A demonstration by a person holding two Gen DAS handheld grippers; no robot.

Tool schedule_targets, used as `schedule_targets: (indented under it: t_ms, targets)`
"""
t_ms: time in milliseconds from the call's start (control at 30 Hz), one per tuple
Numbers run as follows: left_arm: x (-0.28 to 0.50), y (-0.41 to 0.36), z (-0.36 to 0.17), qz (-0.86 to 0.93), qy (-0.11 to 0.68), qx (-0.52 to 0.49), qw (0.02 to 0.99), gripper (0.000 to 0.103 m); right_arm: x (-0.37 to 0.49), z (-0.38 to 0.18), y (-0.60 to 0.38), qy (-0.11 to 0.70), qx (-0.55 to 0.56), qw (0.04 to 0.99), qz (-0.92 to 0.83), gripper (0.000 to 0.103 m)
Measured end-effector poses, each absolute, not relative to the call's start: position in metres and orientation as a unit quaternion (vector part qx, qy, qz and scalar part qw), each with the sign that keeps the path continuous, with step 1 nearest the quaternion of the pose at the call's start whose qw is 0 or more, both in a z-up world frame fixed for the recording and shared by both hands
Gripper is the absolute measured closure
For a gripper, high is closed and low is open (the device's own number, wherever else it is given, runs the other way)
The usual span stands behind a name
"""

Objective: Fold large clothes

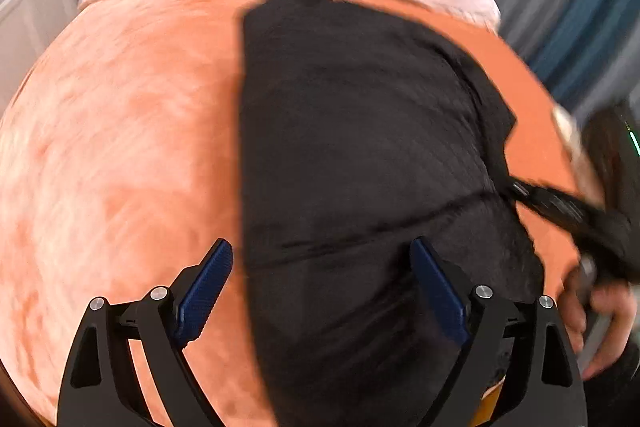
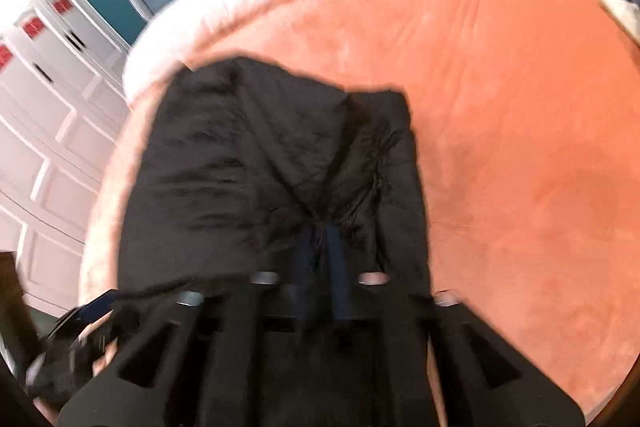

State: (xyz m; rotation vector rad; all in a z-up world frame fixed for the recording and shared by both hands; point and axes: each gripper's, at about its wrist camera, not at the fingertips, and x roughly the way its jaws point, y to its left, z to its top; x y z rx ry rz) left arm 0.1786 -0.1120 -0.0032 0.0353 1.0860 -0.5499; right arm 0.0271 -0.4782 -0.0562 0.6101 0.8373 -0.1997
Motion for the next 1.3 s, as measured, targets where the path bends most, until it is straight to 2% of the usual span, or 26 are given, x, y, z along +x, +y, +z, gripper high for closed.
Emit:
schedule_targets:
  t_ms: [67, 167, 333, 400, 567, 700, 867, 933, 1000, 1100, 1200, 1300]
  targets:
    - [0.186, -0.081, 0.006, -0.242, 0.502, -0.025, 0.83, 0.016, -0.001, -0.043, -0.48, 0.379, 0.286, 0.874, -0.104, 0.036]
    - [0.194, -0.055, 0.003, -0.235, 0.52, -0.068, 0.818, 0.016, -0.026, -0.053, -0.486, 0.402, 0.301, 0.859, -0.1, 0.028]
    - [0.194, -0.063, -0.026, -0.257, 0.573, -0.113, 0.77, 0.016, -0.046, -0.099, -0.498, 0.429, 0.402, 0.807, -0.065, 0.019]
    - [0.191, -0.076, -0.036, -0.269, 0.579, -0.119, 0.76, 0.012, -0.047, -0.111, -0.5, 0.424, 0.435, 0.793, -0.05, 0.015]
    - [0.197, -0.099, -0.047, -0.29, 0.583, -0.126, 0.748, 0.005, -0.03, -0.131, -0.494, 0.423, 0.472, 0.774, -0.014, 0.012]
    - [0.201, -0.116, -0.049, -0.278, 0.578, -0.106, 0.759, 0.005, -0.023, -0.146, -0.494, 0.417, 0.493, 0.764, -0.001, 0.005]
    - [0.204, -0.134, -0.045, -0.274, 0.58, -0.076, 0.763, 0.005, -0.011, -0.154, -0.491, 0.417, 0.497, 0.761, 0.005, 0.005]
    - [0.201, -0.139, -0.041, -0.276, 0.579, -0.065, 0.764, 0.007, -0.005, -0.152, -0.487, 0.418, 0.495, 0.762, 0.011, 0.01]
    - [0.196, -0.141, -0.033, -0.278, 0.573, -0.046, 0.77, 0.017, -0.009, -0.14, -0.484, 0.414, 0.479, 0.774, 0.011, 0.033]
    - [0.183, -0.148, -0.018, -0.283, 0.556, -0.003, 0.781, 0.027, -0.017, -0.121, -0.475, 0.419, 0.456, 0.785, 0.006, 0.057]
    - [0.164, -0.146, -0.001, -0.285, 0.534, 0.045, 0.795, 0.033, -0.026, -0.105, -0.459, 0.429, 0.433, 0.793, 0.003, 0.063]
    - [0.148, -0.137, 0.012, -0.286, 0.529, 0.067, 0.797, 0.038, -0.04, -0.094, -0.442, 0.431, 0.426, 0.796, 0.003, 0.064]
